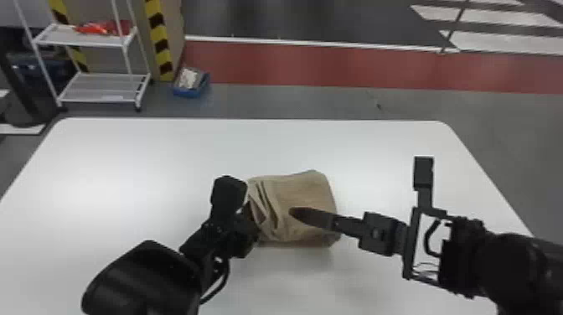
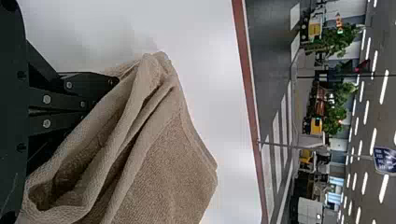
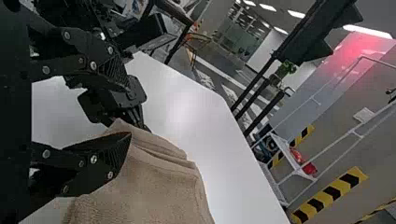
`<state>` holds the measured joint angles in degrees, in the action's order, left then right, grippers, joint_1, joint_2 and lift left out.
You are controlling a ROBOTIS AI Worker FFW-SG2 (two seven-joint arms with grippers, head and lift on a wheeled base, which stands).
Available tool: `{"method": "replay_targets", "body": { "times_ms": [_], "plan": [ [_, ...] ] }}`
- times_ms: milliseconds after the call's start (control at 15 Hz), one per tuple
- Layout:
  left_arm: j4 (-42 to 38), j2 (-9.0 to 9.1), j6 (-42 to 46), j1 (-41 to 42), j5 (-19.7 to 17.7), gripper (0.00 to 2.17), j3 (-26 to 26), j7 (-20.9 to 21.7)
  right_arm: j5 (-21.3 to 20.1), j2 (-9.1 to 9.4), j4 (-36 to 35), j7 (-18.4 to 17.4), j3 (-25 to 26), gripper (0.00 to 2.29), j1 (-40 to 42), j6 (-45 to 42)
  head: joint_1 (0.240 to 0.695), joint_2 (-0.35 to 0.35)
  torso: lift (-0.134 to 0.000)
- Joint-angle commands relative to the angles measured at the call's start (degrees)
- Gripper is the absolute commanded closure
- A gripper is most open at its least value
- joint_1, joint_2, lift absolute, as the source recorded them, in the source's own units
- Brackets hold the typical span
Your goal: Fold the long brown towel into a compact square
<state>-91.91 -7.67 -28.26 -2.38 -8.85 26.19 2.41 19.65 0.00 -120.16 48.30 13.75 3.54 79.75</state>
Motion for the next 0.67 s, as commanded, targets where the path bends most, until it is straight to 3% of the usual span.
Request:
{"method": "replay_targets", "body": {
  "times_ms": [0,133,333,467,600],
  "plan": [
    [-0.03,0.02,0.0,0.0,0.06,1.97,-0.35,0.05,0.22,0.05,-2.53,1.18,1.45,2.04,3.23,0.37,0.695,-0.103,-0.124],
    [0.06,0.11,0.0,0.0,-0.02,1.97,-0.35,0.14,0.74,0.05,-3.24,2.59,3.12,2.04,5.6,-0.86,0.695,-0.105,-0.124],
    [0.15,0.29,0.0,-0.09,0.15,1.97,0.0,0.23,0.13,0.05,-2.8,2.06,4.44,2.04,7.09,-11.06,0.695,-0.127,-0.124],
    [0.15,0.29,0.0,-0.09,0.24,1.97,0.36,0.14,-1.01,0.05,0.28,0.39,4.27,2.04,6.57,-19.85,0.695,-0.154,-0.124],
    [0.06,0.2,0.0,-0.09,0.33,1.97,0.36,0.05,-3.56,0.05,4.59,0.31,3.91,2.04,3.75,-21.08,0.695,-0.169,-0.124]
  ]
}}
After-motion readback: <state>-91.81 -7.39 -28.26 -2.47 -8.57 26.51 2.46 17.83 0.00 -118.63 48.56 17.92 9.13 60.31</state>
